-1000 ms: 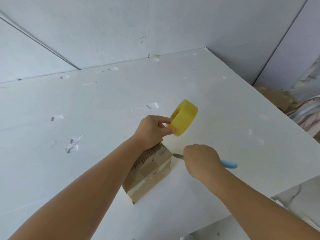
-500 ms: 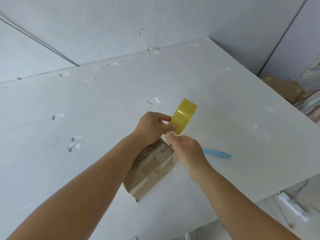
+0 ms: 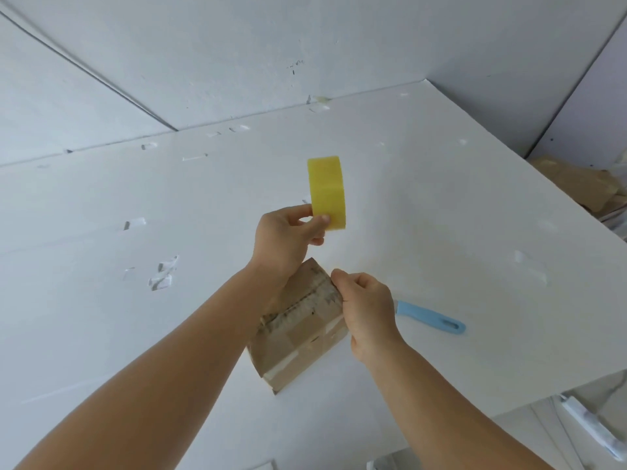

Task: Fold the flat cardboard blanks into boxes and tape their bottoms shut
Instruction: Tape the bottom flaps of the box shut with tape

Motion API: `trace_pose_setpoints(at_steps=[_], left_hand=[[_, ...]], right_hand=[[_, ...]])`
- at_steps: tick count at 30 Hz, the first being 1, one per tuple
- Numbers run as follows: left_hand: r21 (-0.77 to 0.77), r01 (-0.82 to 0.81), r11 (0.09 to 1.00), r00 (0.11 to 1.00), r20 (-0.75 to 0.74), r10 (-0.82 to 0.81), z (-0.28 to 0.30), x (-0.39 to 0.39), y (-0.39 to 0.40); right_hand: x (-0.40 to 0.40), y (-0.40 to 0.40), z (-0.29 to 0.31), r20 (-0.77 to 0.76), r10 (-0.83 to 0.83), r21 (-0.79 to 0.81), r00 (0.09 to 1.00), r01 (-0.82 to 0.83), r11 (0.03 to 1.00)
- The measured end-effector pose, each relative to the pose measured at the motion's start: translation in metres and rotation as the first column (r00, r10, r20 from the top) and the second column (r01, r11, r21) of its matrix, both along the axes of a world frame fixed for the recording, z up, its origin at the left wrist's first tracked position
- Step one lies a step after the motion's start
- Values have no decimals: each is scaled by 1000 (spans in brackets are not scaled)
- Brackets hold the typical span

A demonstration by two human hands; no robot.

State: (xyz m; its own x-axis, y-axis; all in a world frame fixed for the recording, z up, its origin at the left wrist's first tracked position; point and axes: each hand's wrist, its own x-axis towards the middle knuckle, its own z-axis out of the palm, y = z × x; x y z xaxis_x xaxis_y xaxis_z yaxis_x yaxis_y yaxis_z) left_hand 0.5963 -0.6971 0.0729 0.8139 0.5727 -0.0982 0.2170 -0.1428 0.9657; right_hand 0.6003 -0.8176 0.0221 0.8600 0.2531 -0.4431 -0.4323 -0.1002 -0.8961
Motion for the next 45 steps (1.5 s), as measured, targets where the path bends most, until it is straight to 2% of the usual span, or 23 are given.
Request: trace_pose_setpoints(at_steps=[3, 6, 11, 13, 15, 17, 18, 20, 21, 23, 27, 31, 33, 36, 38, 41, 43, 45], left_hand=[[20, -65, 998, 997, 53, 64, 7, -25, 3], [25, -115, 993, 993, 23, 114, 3, -51, -1], [3, -170, 985, 985, 13, 170, -4, -61, -5], [-6, -179, 984, 983, 30, 179, -4, -60, -5], [-11, -186, 983, 981, 47, 186, -5, -61, -5], [-19, -191, 981, 980, 61, 192, -5, -61, -6], [-21, -195, 981, 979, 61, 196, -6, -61, -5], [-39, -204, 978, 977, 62, 206, -5, -61, -5], [-59, -210, 976, 975, 63, 214, -4, -60, -6], [-114, -227, 967, 970, 64, 235, -3, -62, -11], [-275, -250, 928, 955, 87, 283, -4, -71, -21], [-379, -173, 909, 946, 194, 261, 3, -79, -23], [-365, -99, 926, 947, 252, 200, 10, -80, -21], [-311, 7, 951, 955, 285, 86, 21, -79, -12], [-322, 83, 943, 956, 292, 15, 30, -76, -3], [-267, 162, 950, 966, 240, -97, 41, -70, 8], [-240, 203, 949, 971, 178, -162, 46, -67, 12], [-233, 226, 946, 972, 123, -202, 49, -64, 14]], right_hand=[[2, -2, -1, 4, 24, -29, 1000, -24, 999], [2, -2, -3, -37, 28, -28, 999, -29, 999], [6, -2, -3, -275, 63, 8, 959, -63, 998], [4, -7, -7, -325, 53, -36, 944, -69, 997], [0, -14, -13, -256, 18, -103, 966, -46, 994], [-5, -20, -11, 0, -13, -136, 1000, 13, 991], [-8, -22, -6, 151, 8, -126, 989, 11, 992], [-14, -21, 7, 361, 163, -129, 918, -124, 984], [-17, -19, 11, 412, 265, -168, 872, -214, 962], [-16, -12, 11, 447, 377, -250, 811, -292, 923], [12, -7, 14, 420, 462, -280, 781, -372, 885], [37, -6, 22, 352, 679, -313, 644, -603, 734], [43, -5, 27, 347, 687, -271, 638, -633, 725], [45, -2, 39, 397, 562, -124, 726, -564, 816], [48, 0, 47, 356, 503, 66, 788, -558, 827], [52, -3, 60, 216, 487, 436, 846, -530, 727], [53, -6, 66, 233, 496, 450, 836, -545, 708], [54, -9, 66, 234, 485, 407, 843, -538, 738]])
